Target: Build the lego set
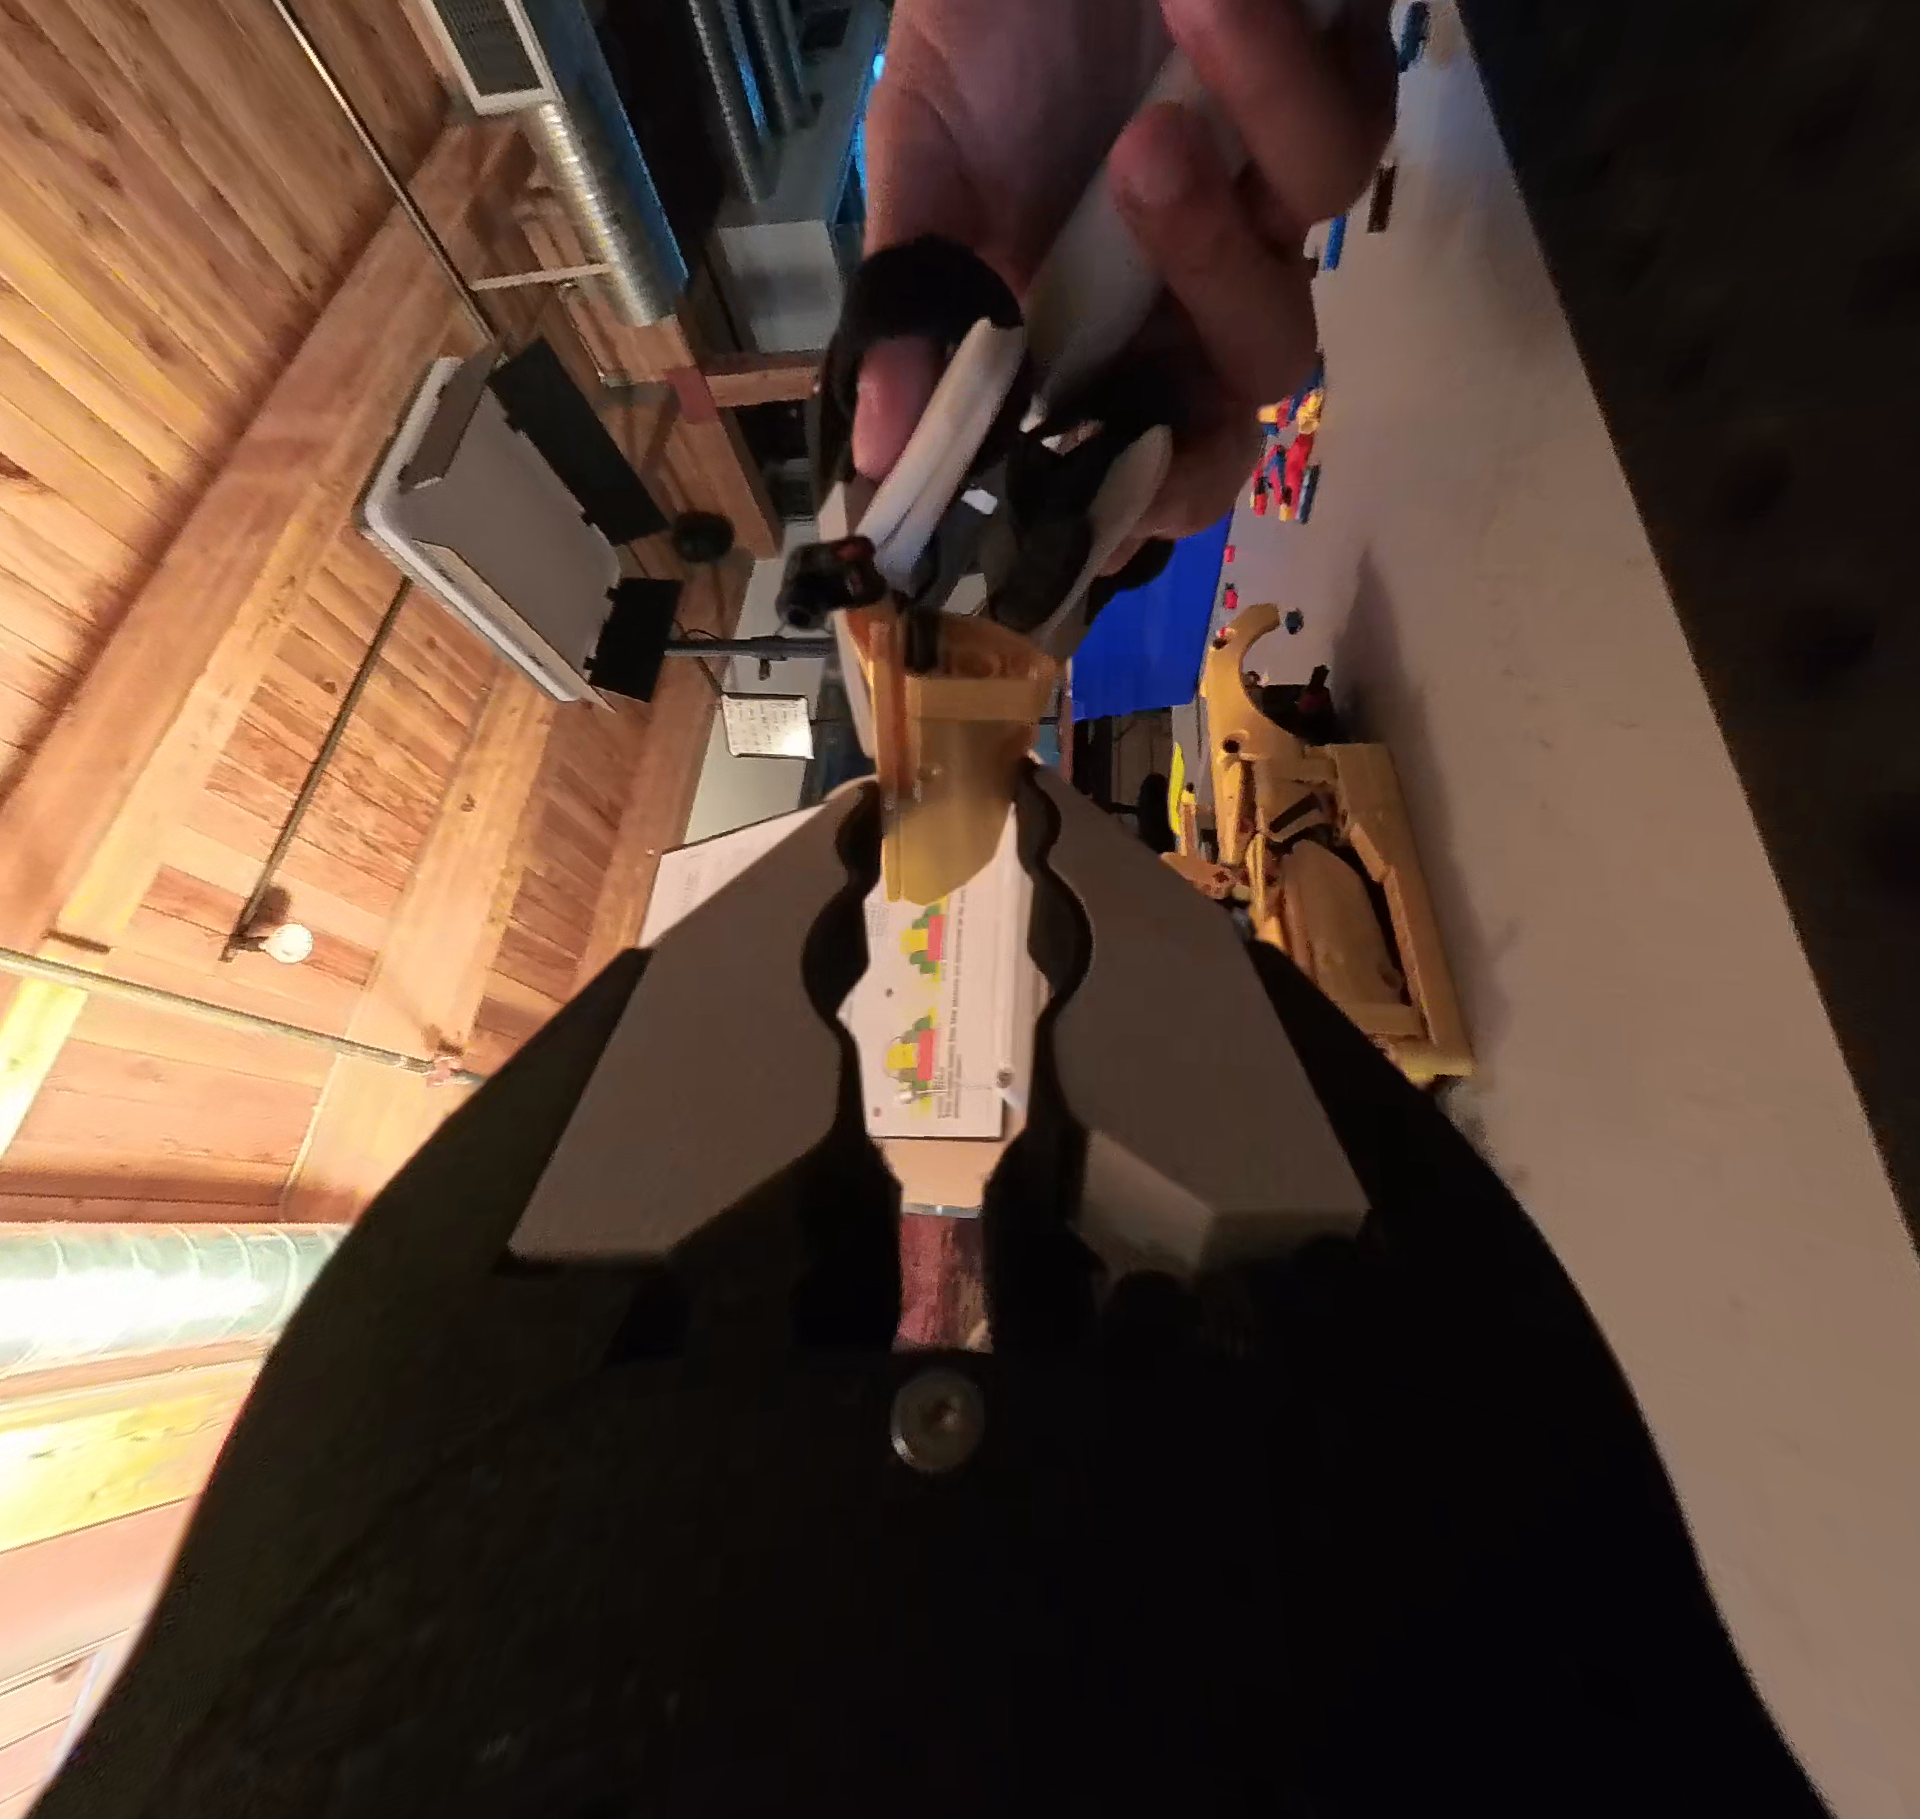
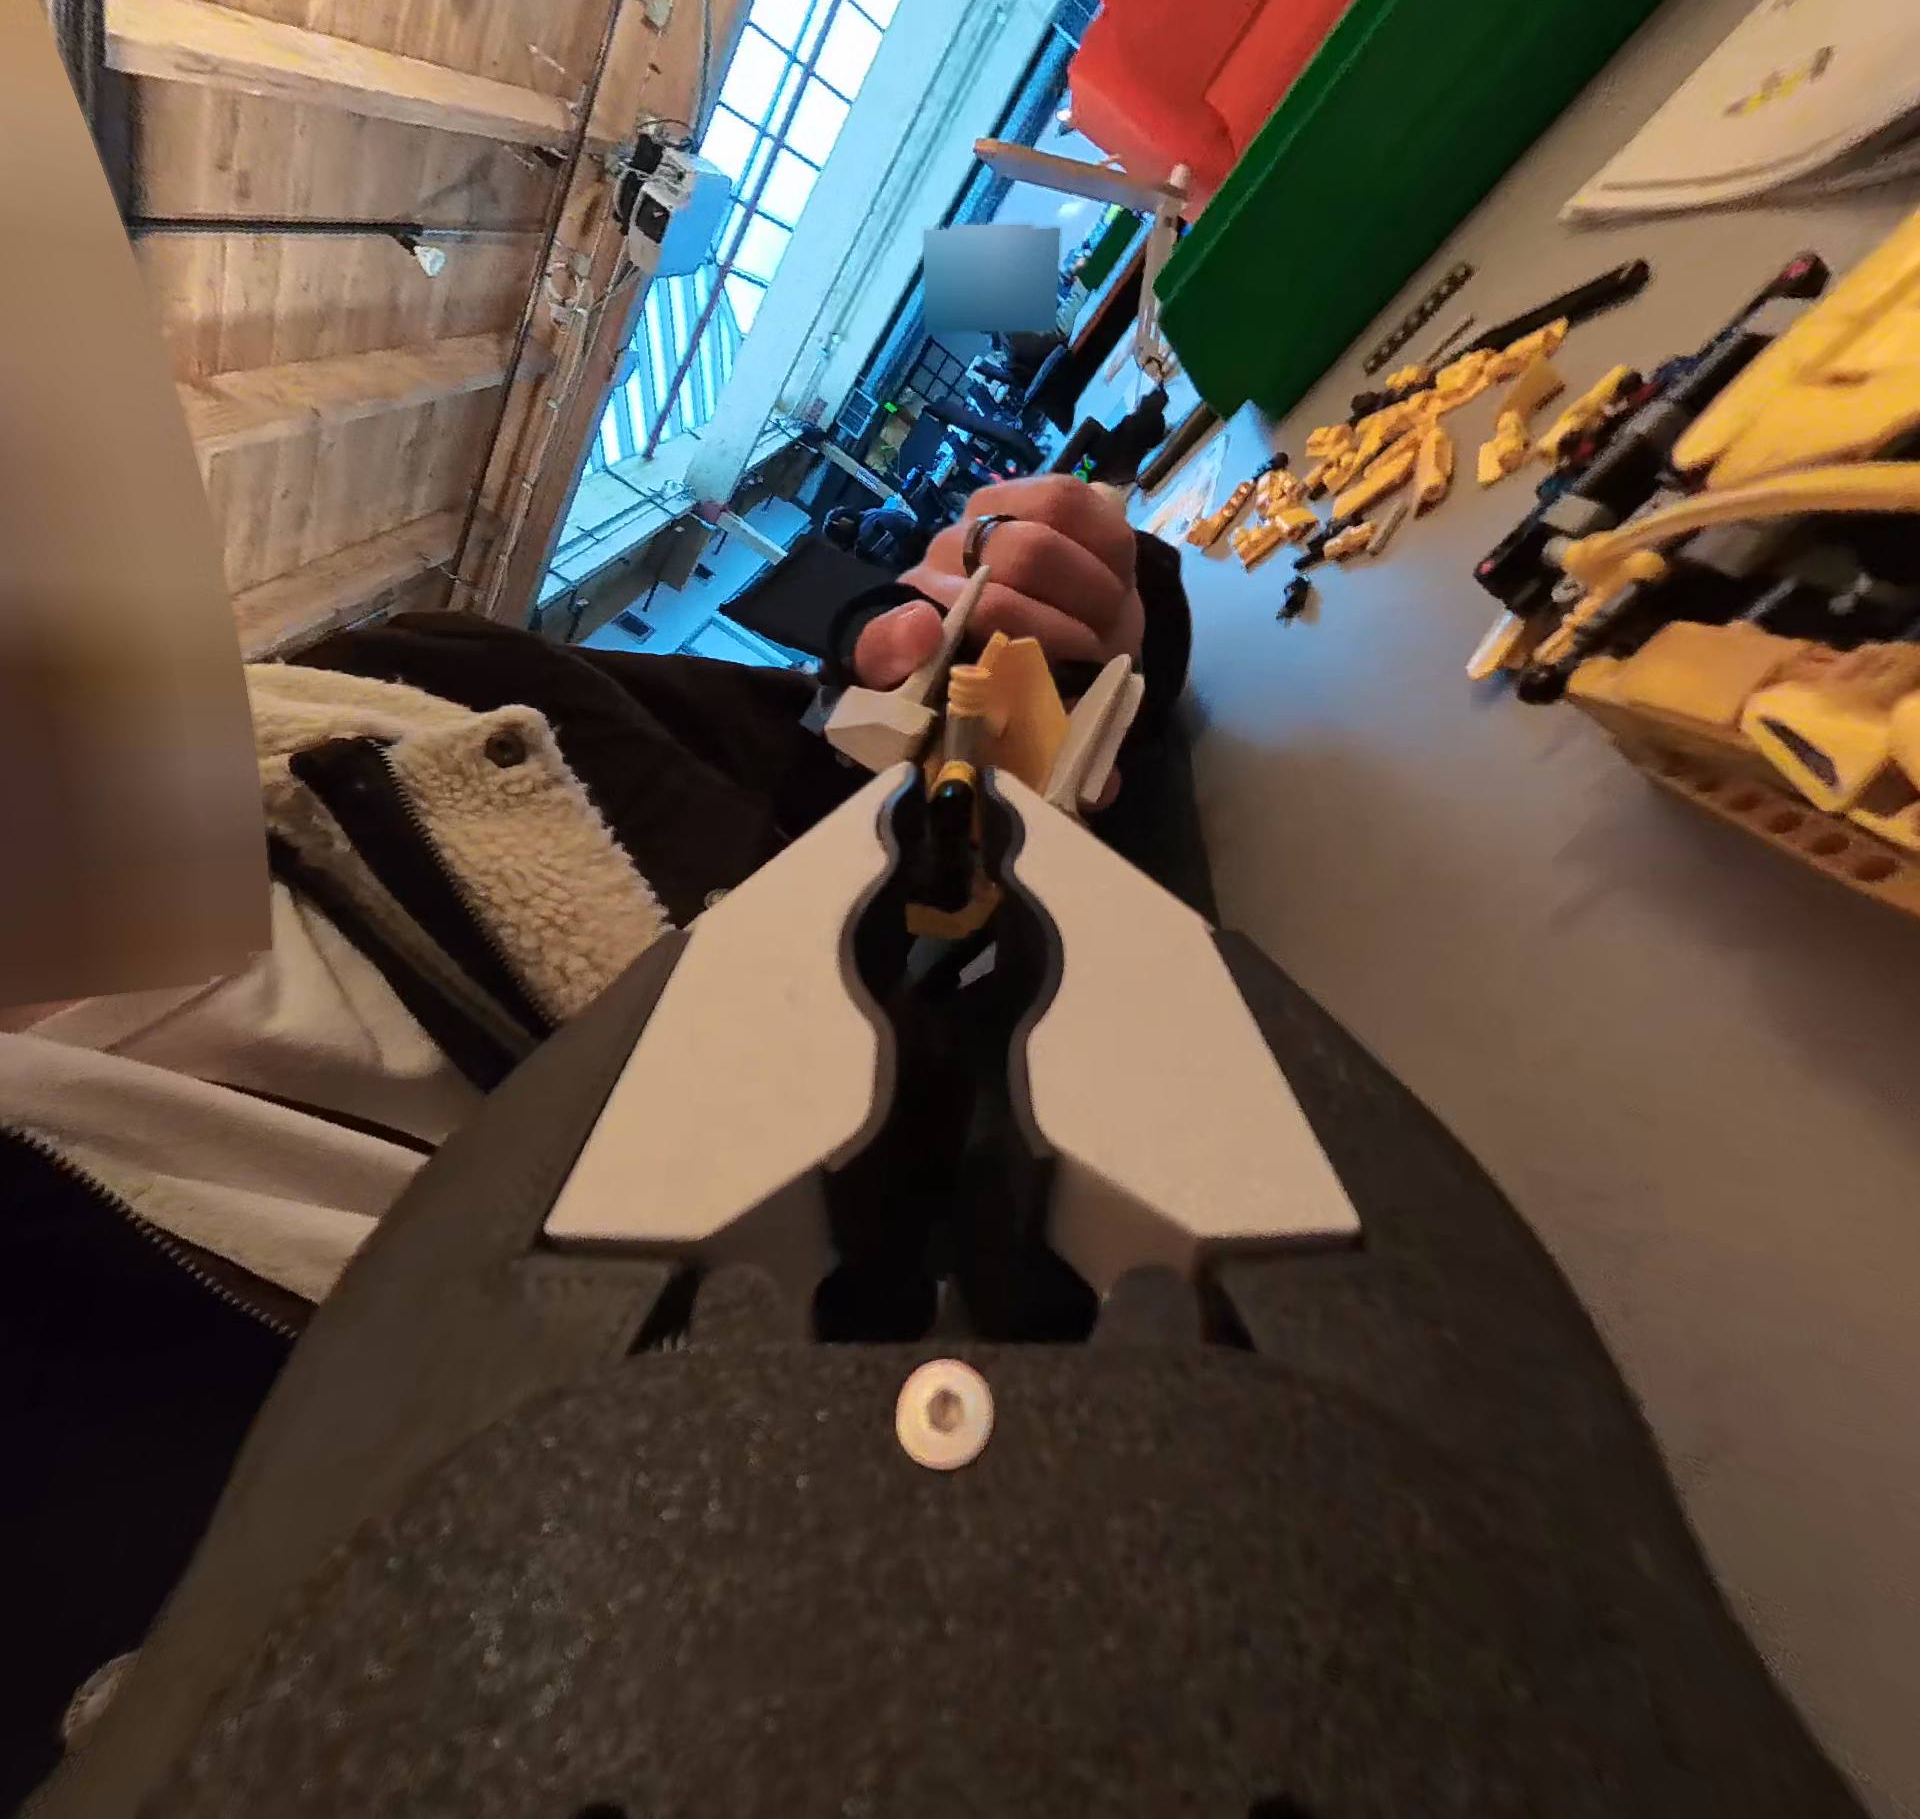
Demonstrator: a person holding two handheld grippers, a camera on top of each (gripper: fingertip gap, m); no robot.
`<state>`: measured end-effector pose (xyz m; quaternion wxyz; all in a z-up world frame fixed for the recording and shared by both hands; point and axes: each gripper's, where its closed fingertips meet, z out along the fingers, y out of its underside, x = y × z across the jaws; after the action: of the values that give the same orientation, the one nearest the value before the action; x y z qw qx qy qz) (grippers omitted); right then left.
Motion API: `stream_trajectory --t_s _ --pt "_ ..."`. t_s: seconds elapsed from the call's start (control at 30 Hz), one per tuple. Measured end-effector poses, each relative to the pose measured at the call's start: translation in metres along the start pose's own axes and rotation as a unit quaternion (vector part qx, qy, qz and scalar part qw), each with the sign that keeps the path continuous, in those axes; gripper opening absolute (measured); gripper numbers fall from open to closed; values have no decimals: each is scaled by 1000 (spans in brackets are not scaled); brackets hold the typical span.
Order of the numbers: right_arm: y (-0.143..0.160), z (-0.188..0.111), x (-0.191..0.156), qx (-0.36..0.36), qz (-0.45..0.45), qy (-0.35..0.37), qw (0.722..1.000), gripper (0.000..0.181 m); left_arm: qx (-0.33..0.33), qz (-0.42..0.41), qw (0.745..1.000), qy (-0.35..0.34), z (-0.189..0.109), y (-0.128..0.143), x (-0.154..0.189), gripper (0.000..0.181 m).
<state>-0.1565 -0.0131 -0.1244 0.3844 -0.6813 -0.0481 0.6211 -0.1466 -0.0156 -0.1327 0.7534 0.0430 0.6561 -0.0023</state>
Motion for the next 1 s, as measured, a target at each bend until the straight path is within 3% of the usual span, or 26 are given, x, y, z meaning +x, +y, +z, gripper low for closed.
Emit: stream_trajectory --t_s 0.17,0.43,0.77,0.93,1.0 --pt "2 -2 6 -19 -23 37 999 8 -6 -11 1000 23 0 1 7 24" --pt "-2 0 2 -18 -86 68 994 8 0 -112 993 47 0 2 2 24" --pt "0 3 9 -14 -107 87 990 7 -3 -106 993 58 -1 2 9 23" --pt "-10 1 3 3 -191 113 975 5 8 -231 970 74 2 2 0 24" --pt "-11 1 1 5 -213 122 969 3 22 -310 946 96 2 -1 -3 24"
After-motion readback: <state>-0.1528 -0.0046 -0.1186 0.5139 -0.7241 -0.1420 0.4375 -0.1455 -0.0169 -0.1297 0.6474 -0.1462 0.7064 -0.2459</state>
